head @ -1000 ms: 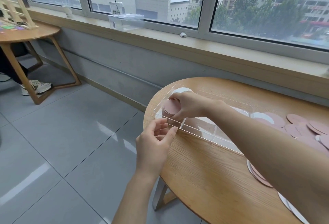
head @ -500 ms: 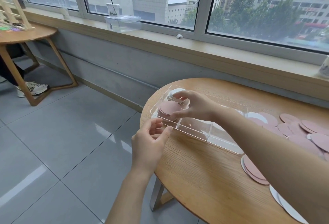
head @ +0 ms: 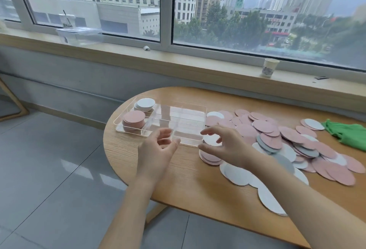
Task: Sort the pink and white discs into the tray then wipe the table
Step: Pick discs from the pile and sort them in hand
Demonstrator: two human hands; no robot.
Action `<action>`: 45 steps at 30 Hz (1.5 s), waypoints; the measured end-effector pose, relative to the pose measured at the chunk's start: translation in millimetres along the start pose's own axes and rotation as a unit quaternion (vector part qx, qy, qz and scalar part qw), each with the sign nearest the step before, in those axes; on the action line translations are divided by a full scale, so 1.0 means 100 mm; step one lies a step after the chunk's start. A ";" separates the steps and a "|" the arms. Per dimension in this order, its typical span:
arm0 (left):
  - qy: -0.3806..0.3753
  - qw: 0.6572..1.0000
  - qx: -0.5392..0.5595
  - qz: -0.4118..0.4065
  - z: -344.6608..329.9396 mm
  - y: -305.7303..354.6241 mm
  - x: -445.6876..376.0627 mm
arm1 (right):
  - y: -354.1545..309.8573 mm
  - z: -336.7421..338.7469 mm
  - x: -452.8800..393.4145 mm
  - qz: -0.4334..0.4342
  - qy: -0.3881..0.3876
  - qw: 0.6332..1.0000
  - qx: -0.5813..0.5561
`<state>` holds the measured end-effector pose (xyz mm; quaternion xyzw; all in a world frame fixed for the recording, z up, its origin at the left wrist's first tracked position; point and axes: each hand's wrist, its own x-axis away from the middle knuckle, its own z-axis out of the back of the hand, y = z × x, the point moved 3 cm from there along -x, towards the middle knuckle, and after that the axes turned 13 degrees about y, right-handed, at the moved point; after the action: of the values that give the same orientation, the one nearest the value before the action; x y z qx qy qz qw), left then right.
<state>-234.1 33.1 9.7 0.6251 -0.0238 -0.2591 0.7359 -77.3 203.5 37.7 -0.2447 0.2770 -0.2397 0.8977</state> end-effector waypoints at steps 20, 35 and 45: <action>-0.207 0.976 -0.016 -0.071 -1.12 0.46 1.58 | 0.88 0.89 1.86 -0.128 0.117 0.980 0.094; -0.202 0.974 -0.047 -0.088 -1.11 0.48 1.60 | 0.89 0.89 1.79 -0.173 0.065 0.980 0.073; -0.208 0.976 0.006 -0.058 -1.10 0.49 1.62 | 0.85 0.95 1.87 -0.189 0.175 0.956 -0.143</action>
<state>-37.5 70.4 -15.0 0.5621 -0.1415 -0.4257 0.6948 142.6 191.9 -13.3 -0.3729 0.4099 -0.4020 0.7289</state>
